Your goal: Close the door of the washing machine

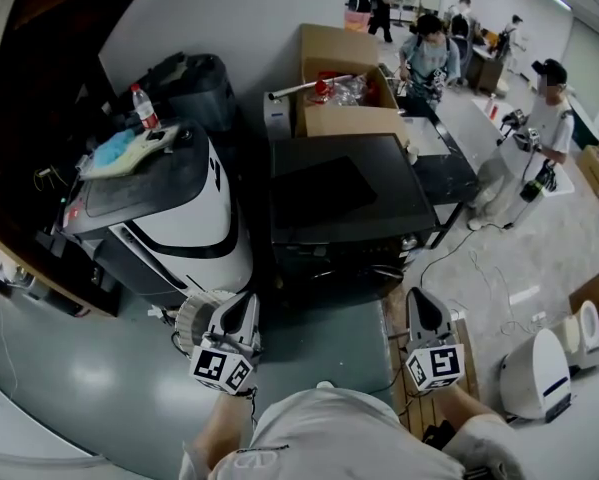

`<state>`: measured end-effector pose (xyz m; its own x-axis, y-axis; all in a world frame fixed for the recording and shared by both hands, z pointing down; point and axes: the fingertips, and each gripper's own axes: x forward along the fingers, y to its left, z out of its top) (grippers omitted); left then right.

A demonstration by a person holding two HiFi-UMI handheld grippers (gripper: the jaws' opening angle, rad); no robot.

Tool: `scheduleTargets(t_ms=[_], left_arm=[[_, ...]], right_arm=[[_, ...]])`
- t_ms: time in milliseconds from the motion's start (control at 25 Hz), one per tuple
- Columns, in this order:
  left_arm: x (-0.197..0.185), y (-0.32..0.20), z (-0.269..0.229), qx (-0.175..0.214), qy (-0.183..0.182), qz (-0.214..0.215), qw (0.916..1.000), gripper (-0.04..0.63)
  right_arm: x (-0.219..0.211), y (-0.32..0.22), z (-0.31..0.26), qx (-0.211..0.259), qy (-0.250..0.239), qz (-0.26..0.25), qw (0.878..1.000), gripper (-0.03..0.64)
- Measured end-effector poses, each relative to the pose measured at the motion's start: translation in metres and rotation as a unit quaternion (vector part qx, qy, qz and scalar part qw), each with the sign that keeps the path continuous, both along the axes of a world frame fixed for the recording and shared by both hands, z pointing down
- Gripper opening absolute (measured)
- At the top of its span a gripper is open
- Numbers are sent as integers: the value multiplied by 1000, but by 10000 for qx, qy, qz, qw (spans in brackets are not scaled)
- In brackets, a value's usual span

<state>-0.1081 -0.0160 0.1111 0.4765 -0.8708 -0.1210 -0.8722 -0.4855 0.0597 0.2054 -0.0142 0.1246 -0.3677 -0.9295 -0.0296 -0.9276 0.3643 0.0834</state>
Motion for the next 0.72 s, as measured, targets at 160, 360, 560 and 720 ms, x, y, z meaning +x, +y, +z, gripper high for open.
scheduleTargets(t_ms=[160, 360, 560, 720], left_arm=[[5, -4, 0, 33, 1, 31, 10000, 3], [13, -7, 1, -1, 34, 99, 9999, 3], [18, -12, 2, -24, 45, 113, 9999, 3], [21, -13, 4, -65, 42, 126, 9999, 3]], right_arm=[[9, -3, 0, 1, -9, 70, 10000, 11], [16, -2, 3, -43, -38, 151, 9999, 11], [18, -6, 6, -51, -21, 147, 9999, 11], [22, -7, 7, -88, -29, 179, 9998, 10]])
